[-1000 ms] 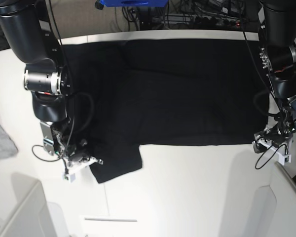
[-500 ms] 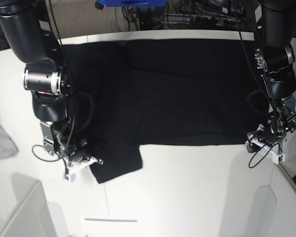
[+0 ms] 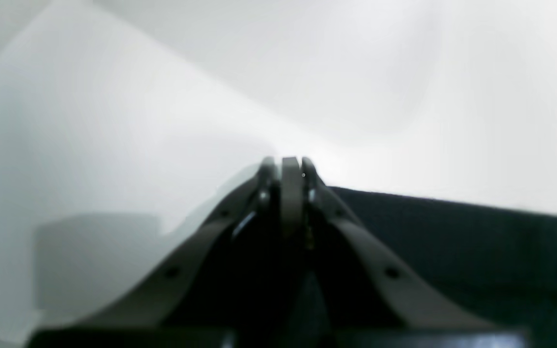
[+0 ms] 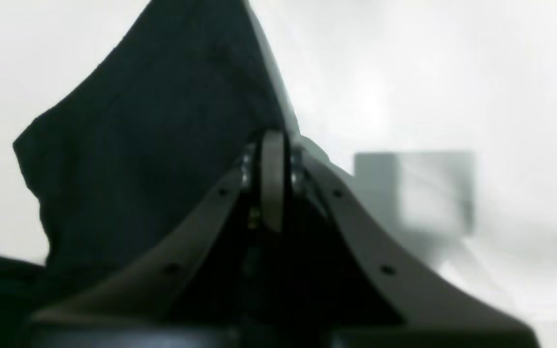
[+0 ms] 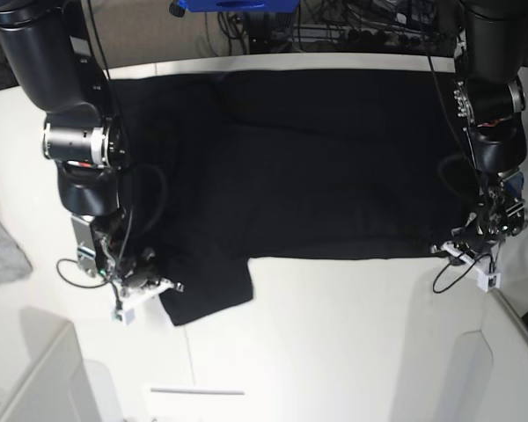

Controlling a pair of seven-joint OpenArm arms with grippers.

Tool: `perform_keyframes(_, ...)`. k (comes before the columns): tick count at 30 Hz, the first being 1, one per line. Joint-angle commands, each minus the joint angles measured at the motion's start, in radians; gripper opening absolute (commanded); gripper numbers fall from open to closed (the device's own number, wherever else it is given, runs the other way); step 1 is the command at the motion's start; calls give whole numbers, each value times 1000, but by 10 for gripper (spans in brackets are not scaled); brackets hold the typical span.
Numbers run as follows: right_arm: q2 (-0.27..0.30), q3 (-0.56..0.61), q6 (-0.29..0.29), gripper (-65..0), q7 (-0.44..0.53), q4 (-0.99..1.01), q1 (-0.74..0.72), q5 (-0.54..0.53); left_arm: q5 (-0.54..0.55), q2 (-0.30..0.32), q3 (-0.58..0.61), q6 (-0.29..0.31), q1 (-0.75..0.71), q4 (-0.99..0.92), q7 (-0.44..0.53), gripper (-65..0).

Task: Fold the T-shirt properly
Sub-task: 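Move the left gripper to the opposite hem corner and grasp, then lift both hem corners and fold them toward the collar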

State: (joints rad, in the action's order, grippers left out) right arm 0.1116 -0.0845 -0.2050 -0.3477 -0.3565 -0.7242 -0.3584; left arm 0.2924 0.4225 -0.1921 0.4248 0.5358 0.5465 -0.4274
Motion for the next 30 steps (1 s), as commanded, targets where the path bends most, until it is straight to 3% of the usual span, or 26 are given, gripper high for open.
perform_keyframes(1, 4, 2, 2, -650, 14, -36, -21, -6, -9, 2, 21, 6, 11, 2, -46, -650)
perform_keyframes(10, 4, 2, 2, -650, 8, -221, 56, -6, -3, 5, -16, 6, 13, 14, -49, -650)
perform_keyframes(15, 4, 2, 2, -650, 8, -227, 56, -6, 0, 5, -45, 6, -39, 142, -55, -650)
perform_keyframes(20, 4, 4, 0, -650, -12, -232, 54, -6, 0, 2, -116, 7, -92, 274, -159, -650)
perform_keyframes(30, 6, 4, 0, -650, -107, -447, 117, -6, 0, 0, -129, 9, -181, 442, -225, -650)
